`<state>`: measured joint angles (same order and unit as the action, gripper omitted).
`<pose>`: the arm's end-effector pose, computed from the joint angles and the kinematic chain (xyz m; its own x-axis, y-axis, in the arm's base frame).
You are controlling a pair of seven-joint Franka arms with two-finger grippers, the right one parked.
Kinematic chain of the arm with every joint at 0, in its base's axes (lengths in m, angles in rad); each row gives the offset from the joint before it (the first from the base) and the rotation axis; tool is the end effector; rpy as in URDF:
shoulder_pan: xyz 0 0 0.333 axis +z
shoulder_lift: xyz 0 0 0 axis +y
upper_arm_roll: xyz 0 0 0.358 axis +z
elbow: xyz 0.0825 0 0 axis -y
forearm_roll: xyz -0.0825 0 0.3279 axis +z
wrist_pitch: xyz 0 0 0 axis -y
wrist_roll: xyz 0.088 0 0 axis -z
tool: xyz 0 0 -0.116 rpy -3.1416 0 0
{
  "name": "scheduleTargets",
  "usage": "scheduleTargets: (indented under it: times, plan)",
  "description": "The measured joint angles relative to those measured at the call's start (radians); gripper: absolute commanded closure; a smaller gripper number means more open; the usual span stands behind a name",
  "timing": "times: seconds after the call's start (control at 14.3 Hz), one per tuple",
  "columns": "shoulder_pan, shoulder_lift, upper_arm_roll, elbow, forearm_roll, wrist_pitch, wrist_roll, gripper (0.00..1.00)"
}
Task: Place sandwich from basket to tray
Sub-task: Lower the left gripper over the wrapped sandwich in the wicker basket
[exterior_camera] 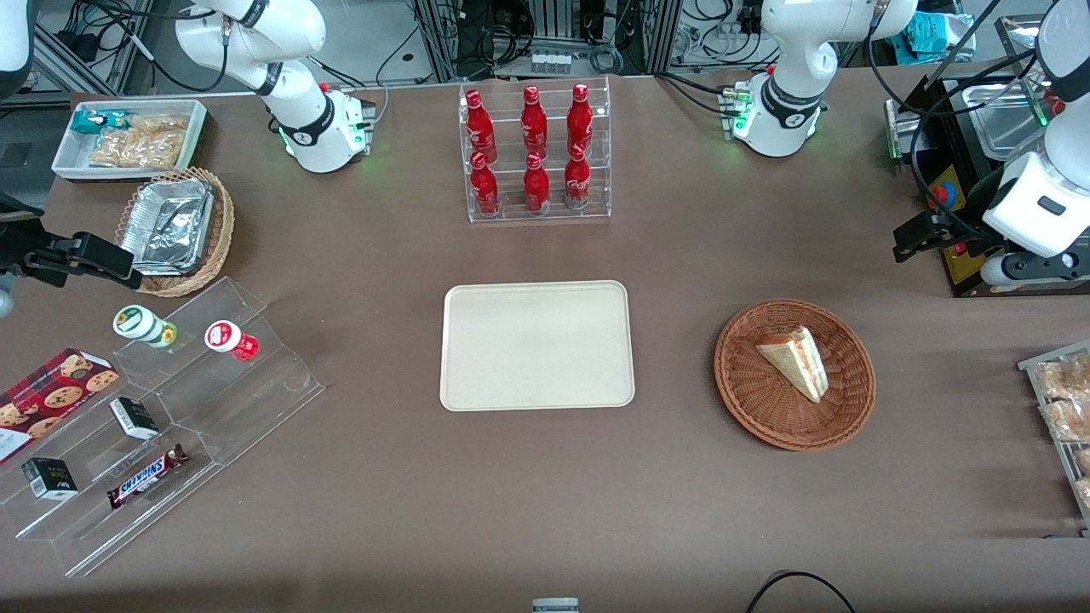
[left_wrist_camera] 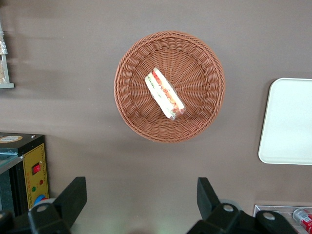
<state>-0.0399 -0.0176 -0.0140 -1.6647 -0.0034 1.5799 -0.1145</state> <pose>0.4887 -0.0268 0.6280 0.9959 0.0607 -0.0671 0.0606 -0.9982 -0.0045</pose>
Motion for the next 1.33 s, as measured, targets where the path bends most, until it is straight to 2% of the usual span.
scheduleTargets:
  times: [0.35,0.56,0.7,0.98,1.12,1.33]
  plan:
    - [-0.010,0.037,-0.006,-0.018,0.000,-0.005,0.001,0.00]
    - [-0.033,0.096,-0.013,-0.058,0.000,0.051,0.001,0.00]
    - [-0.036,0.132,-0.013,-0.121,0.000,0.155,0.001,0.00]
    - [-0.036,0.145,-0.012,-0.336,0.000,0.459,-0.010,0.00]
    - [-0.036,0.145,-0.012,-0.423,0.000,0.586,-0.118,0.00]
    - [-0.043,0.145,-0.014,-0.505,0.000,0.717,-0.376,0.00]
